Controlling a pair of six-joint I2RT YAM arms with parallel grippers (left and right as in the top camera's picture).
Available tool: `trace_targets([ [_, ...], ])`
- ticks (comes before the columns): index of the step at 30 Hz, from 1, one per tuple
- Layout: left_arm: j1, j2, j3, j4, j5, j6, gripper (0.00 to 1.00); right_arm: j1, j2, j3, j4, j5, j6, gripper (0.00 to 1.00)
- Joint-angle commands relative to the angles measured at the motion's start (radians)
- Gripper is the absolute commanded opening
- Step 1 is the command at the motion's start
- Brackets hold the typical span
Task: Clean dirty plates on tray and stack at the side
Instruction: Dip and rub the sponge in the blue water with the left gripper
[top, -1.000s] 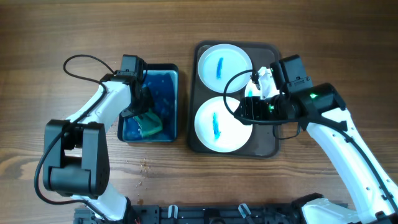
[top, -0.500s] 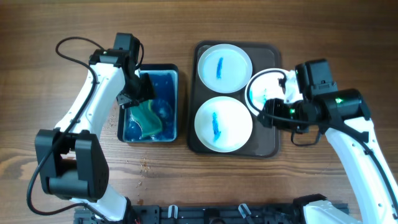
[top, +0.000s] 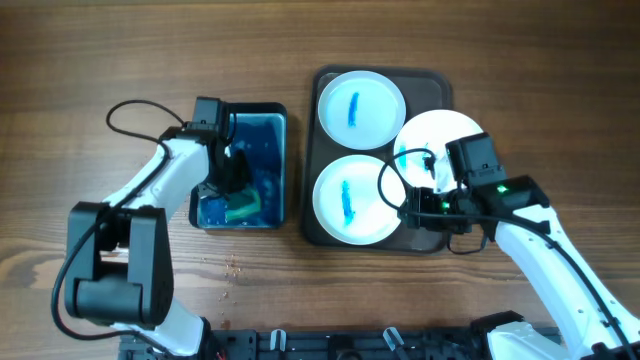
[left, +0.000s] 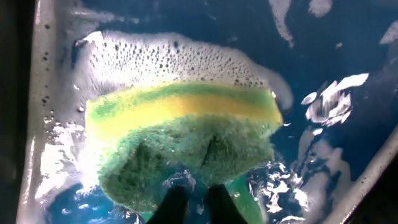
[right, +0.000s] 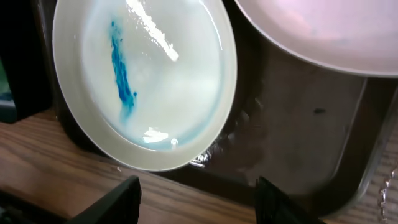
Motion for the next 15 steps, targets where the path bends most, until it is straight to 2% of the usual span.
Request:
trace_targets([
  [1,-0.005,0.014,-0.024,-0.006,0.018,0.010,0.04,0.004,0.012,-0.024,0.042,-0.021,-0.051,0.59],
  [4,-0.005,0.002,0.038,-0.069,0.027,0.013,0.04,0.007,0.048,-0.024,0.076,-0.011,-0.043,0.57],
  [7,-0.005,-0.015,0.114,-0.141,0.030,0.031,0.04,0.007,0.097,-0.024,0.086,0.074,0.071,0.48],
  [11,-0.005,-0.037,0.213,-0.240,0.033,0.058,0.06,0.008,0.179,-0.024,0.128,0.068,0.055,0.47],
  [15,-0.005,-0.038,0.220,-0.283,0.033,0.057,0.37,0.008,0.223,-0.024,0.175,0.065,0.045,0.47],
])
